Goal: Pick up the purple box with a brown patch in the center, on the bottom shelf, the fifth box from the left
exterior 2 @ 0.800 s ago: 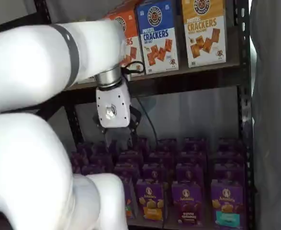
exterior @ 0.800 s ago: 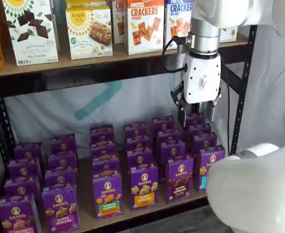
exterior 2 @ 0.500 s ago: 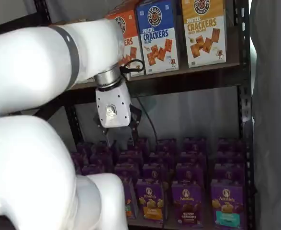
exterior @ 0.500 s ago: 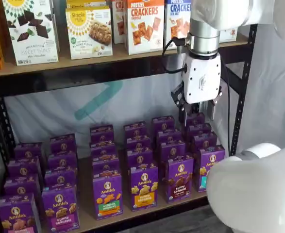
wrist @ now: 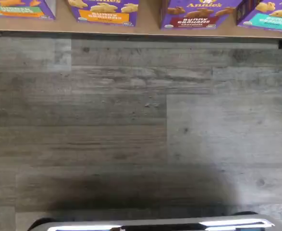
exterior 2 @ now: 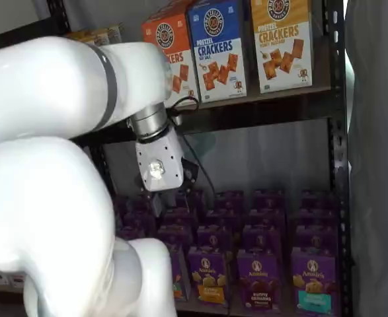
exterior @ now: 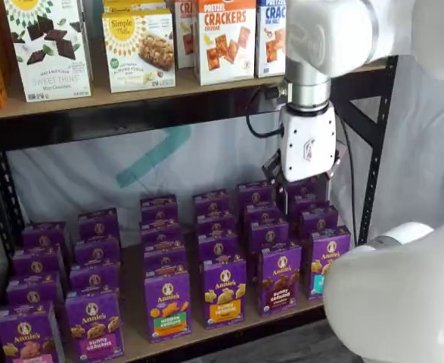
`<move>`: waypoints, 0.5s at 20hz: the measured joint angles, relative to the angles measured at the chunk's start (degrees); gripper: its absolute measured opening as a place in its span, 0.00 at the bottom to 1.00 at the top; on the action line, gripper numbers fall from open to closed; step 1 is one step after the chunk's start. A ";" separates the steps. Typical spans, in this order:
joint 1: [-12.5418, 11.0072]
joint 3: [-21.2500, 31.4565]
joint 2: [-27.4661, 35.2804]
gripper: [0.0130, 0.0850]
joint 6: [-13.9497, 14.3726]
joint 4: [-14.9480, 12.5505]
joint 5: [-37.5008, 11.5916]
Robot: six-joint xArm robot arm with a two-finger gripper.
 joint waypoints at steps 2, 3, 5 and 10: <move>0.06 1.21 0.80 1.00 0.20 0.12 -1.97; 0.04 1.94 1.39 1.00 0.20 0.36 -3.21; -0.14 3.14 2.34 1.00 0.03 0.78 -5.44; -0.76 5.81 6.04 1.00 -0.28 1.03 -11.67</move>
